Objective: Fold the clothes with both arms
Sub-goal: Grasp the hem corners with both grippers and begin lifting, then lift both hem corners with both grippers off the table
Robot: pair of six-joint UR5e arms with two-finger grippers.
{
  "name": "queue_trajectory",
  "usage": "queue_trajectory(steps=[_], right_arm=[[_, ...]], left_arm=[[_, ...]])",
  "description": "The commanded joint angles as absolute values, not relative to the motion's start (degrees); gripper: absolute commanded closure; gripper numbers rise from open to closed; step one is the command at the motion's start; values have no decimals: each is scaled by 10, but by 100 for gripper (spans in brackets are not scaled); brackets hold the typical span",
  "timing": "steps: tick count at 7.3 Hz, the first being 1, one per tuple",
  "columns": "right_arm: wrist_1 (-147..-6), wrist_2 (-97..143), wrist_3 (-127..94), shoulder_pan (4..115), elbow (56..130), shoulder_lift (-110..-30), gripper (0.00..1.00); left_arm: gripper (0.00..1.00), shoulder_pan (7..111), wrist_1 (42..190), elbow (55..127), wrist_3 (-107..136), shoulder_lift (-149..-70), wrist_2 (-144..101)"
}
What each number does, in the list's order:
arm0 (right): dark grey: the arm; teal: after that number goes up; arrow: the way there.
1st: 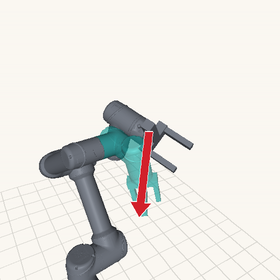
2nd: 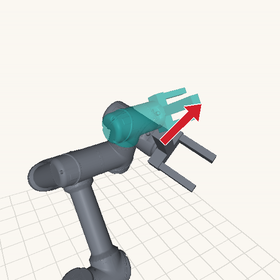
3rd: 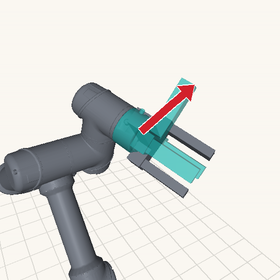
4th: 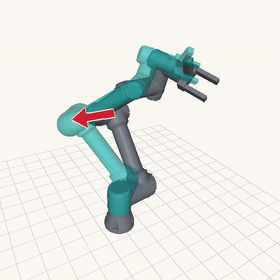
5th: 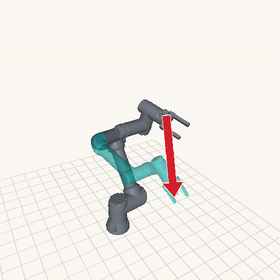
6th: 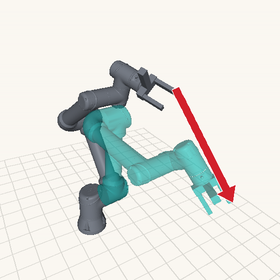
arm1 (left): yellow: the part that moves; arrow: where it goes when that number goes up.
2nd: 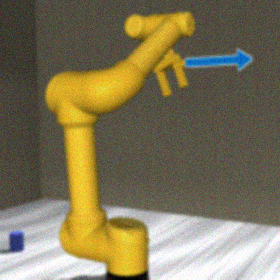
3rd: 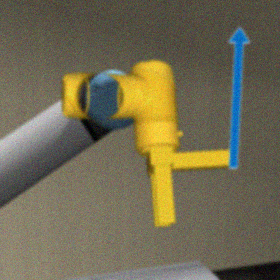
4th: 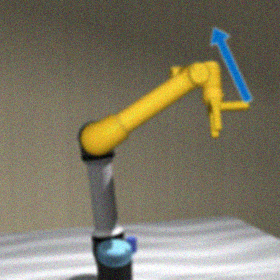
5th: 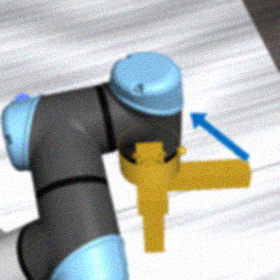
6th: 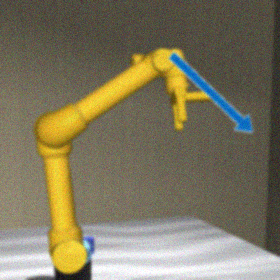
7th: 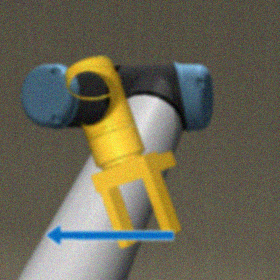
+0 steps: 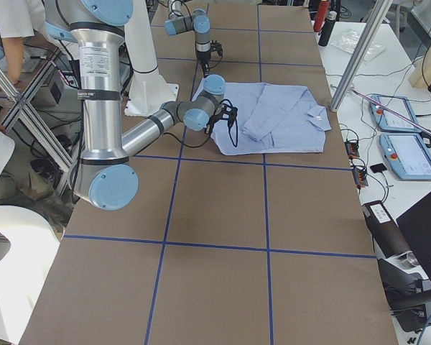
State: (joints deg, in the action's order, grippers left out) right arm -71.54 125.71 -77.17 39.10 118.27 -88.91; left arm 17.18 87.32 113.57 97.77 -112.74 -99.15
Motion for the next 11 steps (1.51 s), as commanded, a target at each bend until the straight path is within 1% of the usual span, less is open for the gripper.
queue_trajectory(steps=[1,3,5,7,8,9,11], right_arm=[[-715,1260,-773,395,1195,-892,100],[-715,1298,-778,395,1201,-894,100],[-712,1395,-778,396,1221,-906,100],[-711,1474,-780,371,1247,-935,100],[-710,1507,-780,366,1265,-947,100],[-710,1540,-780,363,1280,-959,100],[-710,1534,-779,359,1268,-950,100]], left_arm=[[100,171,798,1198,976,-1126,-1003],[100,165,711,1251,978,-1135,-1026],[100,158,687,1281,978,-1133,-1060],[100,102,624,1344,979,-1132,-1070],[100,85,603,1364,979,-1130,-1083],[100,73,598,1369,981,-1131,-1085],[100,80,599,1362,977,-1128,-1087]])
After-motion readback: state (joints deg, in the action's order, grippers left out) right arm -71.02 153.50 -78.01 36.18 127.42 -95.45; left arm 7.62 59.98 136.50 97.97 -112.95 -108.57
